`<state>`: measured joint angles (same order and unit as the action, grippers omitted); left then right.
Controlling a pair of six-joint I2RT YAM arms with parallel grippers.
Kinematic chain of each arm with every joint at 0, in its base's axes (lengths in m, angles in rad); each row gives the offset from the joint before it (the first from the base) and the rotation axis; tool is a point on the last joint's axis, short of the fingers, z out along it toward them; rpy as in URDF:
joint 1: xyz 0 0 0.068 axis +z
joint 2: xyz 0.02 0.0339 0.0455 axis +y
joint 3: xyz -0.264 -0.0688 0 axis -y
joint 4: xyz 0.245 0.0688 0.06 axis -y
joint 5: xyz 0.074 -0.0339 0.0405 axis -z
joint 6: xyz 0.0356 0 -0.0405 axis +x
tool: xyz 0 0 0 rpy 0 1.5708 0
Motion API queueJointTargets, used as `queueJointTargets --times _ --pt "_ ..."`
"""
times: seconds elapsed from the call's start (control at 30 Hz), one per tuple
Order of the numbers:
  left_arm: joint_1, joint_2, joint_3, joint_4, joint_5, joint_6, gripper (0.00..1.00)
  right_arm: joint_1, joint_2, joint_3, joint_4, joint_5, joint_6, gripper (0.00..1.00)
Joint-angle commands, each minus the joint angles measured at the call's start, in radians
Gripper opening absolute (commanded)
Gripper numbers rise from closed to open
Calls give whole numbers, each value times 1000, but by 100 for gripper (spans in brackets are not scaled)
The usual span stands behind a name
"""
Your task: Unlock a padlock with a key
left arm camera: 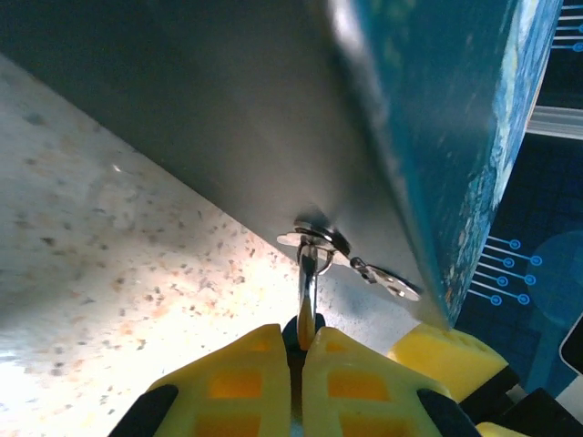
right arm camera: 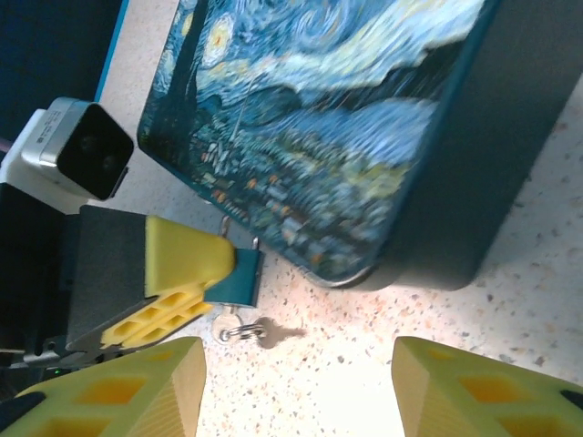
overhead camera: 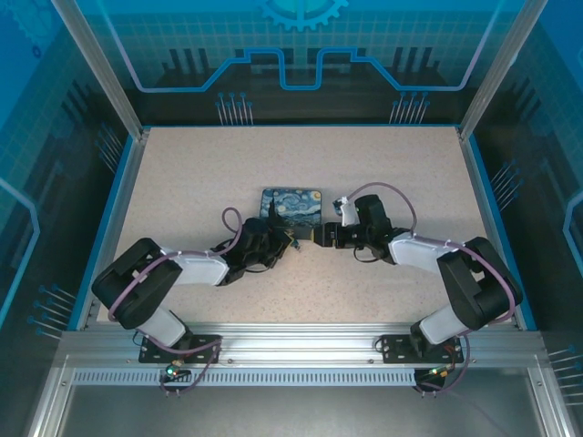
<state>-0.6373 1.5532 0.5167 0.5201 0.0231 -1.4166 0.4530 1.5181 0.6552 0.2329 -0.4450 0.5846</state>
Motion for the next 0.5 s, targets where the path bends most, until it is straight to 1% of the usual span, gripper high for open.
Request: queueJointTargets --times 0.0,0.13,0.3,0.4,0.47 --pt "37 -44 -20 -127 -34 86 0 16 9 57 -99 69 -67 56" --pt "68 -67 4 -262 -61 181 0 24 5 70 -119 91 -82 56" --pt "77 -72 59 -425 -121 312 0 29 -5 74 -142 109 -94 57" --pt "79 -68 83 -486 -153 366 0 32 -11 76 -151 122 -100 57" --pt "79 -57 101 -517 -169 400 3 33 -16 74 -156 133 -103 57"
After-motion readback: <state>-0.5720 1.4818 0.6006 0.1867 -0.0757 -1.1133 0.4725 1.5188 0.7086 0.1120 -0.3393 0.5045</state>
